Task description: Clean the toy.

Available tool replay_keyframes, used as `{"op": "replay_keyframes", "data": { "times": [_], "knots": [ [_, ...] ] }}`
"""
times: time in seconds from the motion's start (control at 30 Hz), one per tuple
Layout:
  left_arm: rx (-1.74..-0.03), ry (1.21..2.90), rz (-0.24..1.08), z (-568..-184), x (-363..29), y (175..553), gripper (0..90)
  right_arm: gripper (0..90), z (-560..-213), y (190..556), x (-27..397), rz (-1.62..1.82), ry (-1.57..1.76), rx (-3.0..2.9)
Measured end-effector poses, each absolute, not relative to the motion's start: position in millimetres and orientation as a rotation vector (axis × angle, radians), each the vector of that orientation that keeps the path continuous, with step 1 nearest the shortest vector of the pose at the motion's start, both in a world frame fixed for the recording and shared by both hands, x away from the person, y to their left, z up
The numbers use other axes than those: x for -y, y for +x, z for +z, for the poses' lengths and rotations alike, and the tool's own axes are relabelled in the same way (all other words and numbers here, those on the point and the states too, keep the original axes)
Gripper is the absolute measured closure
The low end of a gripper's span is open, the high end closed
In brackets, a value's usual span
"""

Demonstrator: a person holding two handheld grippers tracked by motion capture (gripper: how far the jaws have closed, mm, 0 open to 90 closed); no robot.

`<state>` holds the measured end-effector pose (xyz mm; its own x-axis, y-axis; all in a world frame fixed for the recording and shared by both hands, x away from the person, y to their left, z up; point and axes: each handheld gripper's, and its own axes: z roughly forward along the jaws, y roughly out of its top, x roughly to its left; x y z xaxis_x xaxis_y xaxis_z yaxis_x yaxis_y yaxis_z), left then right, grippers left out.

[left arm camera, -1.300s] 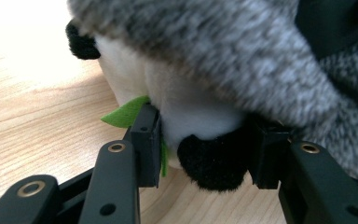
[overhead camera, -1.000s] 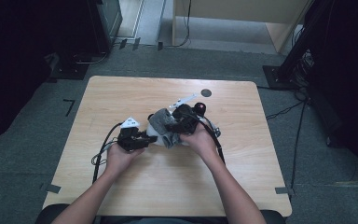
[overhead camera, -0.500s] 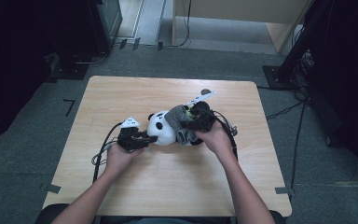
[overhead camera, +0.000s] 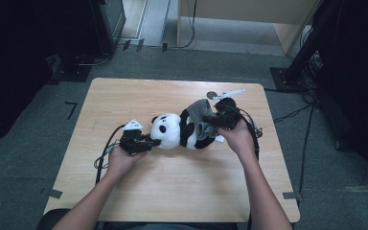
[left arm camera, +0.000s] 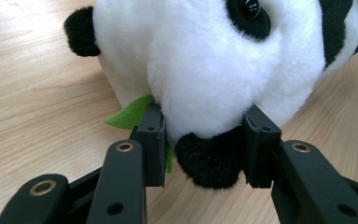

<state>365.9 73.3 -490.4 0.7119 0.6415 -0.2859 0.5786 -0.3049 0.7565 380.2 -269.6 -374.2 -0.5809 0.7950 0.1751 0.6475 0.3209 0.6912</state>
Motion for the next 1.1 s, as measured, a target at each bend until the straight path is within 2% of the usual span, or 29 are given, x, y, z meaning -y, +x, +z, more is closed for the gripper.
{"op": "replay_keyframes", "data": {
  "times": [0.17,0.37,0.47,0.57,0.8,0.87,0.93,1.1],
  "knots": [
    [-0.891,2.002,0.084,-491.9,-82.7,368.7,59.3,76.2,-360.9,379.5,285.1,1.052,1.339,-2.291],
    [-0.863,1.994,0.065,-494.6,-85.9,370.0,56.3,76.1,-371.6,387.4,294.6,1.176,1.370,-2.310],
    [-0.859,1.963,0.018,-497.5,-88.9,372.5,46.2,76.1,-382.0,393.7,295.5,1.252,1.400,-2.326],
    [-0.850,1.970,0.029,-496.4,-88.8,371.6,38.5,76.1,-390.6,398.0,290.7,1.271,1.391,-2.339],
    [-0.898,1.925,0.010,-501.0,-85.6,375.7,29.7,76.1,-405.2,410.9,282.5,1.236,1.429,-2.375],
    [-0.927,1.917,-0.008,-502.7,-84.8,376.9,34.0,76.1,-409.6,413.0,281.2,1.213,1.438,-2.386],
    [-0.926,1.937,0.026,-501.1,-82.0,375.5,45.7,76.0,-408.1,413.8,283.9,1.268,1.450,-2.355],
    [-0.918,1.966,0.050,-501.1,-78.3,374.4,57.1,75.9,-401.7,420.2,292.9,1.395,1.499,-2.239]
  ]
}}
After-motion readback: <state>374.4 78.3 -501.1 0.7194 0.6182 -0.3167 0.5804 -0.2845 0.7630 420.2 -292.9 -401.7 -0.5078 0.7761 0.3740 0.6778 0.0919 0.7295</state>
